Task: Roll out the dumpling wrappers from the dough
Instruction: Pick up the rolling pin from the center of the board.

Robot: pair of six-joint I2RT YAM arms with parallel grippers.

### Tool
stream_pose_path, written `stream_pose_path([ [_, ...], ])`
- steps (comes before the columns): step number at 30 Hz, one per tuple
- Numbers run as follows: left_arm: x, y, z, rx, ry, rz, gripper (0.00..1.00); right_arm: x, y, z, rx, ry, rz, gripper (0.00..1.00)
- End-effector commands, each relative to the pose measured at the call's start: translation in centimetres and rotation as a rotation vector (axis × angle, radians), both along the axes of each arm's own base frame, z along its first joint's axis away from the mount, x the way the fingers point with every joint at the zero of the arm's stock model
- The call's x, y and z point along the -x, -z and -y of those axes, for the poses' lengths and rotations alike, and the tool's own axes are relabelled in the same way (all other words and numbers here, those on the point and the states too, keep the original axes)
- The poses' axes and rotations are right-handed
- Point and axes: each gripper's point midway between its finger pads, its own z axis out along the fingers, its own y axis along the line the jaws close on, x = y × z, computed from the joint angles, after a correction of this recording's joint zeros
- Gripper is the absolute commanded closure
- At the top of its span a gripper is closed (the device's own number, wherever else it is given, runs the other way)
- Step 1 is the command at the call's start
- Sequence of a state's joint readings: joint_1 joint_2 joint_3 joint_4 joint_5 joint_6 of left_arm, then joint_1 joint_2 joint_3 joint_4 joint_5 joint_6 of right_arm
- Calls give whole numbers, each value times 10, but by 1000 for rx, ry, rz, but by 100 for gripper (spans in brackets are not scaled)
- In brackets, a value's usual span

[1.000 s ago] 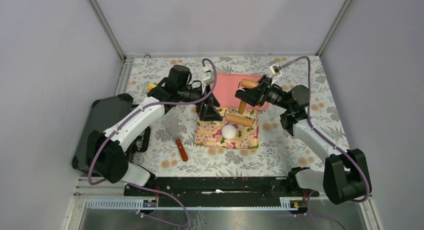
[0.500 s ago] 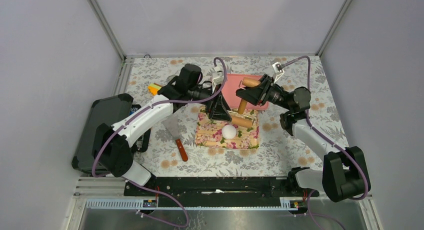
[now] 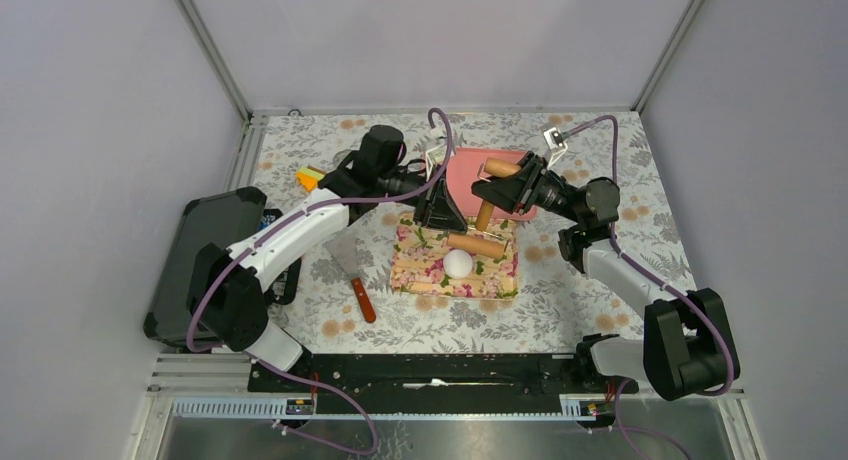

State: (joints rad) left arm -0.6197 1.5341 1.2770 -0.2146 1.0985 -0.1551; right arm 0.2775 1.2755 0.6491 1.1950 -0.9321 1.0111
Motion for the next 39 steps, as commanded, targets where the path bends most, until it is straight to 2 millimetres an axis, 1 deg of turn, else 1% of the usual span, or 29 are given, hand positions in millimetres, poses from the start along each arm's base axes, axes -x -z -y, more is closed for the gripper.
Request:
stream_pose_path([
  [1, 6, -15, 3, 54, 54, 56, 72, 3, -25, 4, -52, 23, 95, 100],
  [2, 7, -14, 3, 51, 58, 59, 63, 3, -25, 4, -53, 23, 97, 100],
  [3, 8, -14, 2, 48, 60, 63, 59, 3, -27, 4, -55, 24, 102, 100],
  [5, 8, -13, 1, 40, 58, 69, 59, 4, -30, 4, -59, 22, 109, 100],
  [8, 9, -10, 1, 35, 59, 67, 67, 5, -32, 5, -64, 22, 110, 100],
  [10, 9, -9, 2, 33, 62, 68, 75, 5, -34, 5, -68, 19, 111, 100],
  [11, 9, -9, 2, 31, 61, 71, 83, 6, -34, 5, -69, 18, 113, 100],
  [12, 9, -8, 3, 29, 58, 74, 95, 6, -34, 5, -68, 16, 113, 100],
  [13, 9, -8, 4, 27, 57, 74, 100, 7, -34, 5, -67, 14, 113, 100],
  [16, 9, -10, 4, 27, 57, 73, 100, 10, -32, 3, -48, -4, 126, 100],
  [17, 9, -11, 3, 27, 57, 75, 100, 13, -30, 2, -26, -28, 136, 94],
  [18, 9, -12, 3, 25, 55, 77, 100, 15, -26, 1, -4, -47, 144, 85],
  [22, 11, -15, -1, 21, 49, 101, 100, 22, -15, 0, 49, -78, 158, 67],
  [25, 12, -19, -2, 28, 48, 106, 100, 26, -10, 1, 68, -86, 166, 62],
  [28, 11, -21, -2, 35, 40, 104, 100, 29, -9, 1, 80, -99, 177, 59],
  [31, 11, -23, -1, 44, 31, 103, 100, 31, -7, 0, 84, -107, 177, 57],
  [35, 10, -26, -2, 53, 23, 98, 100, 32, -4, 1, 90, -113, 179, 49],
  [39, 10, -29, -2, 63, 22, 98, 100, 33, 0, 1, 99, -118, 189, 49],
])
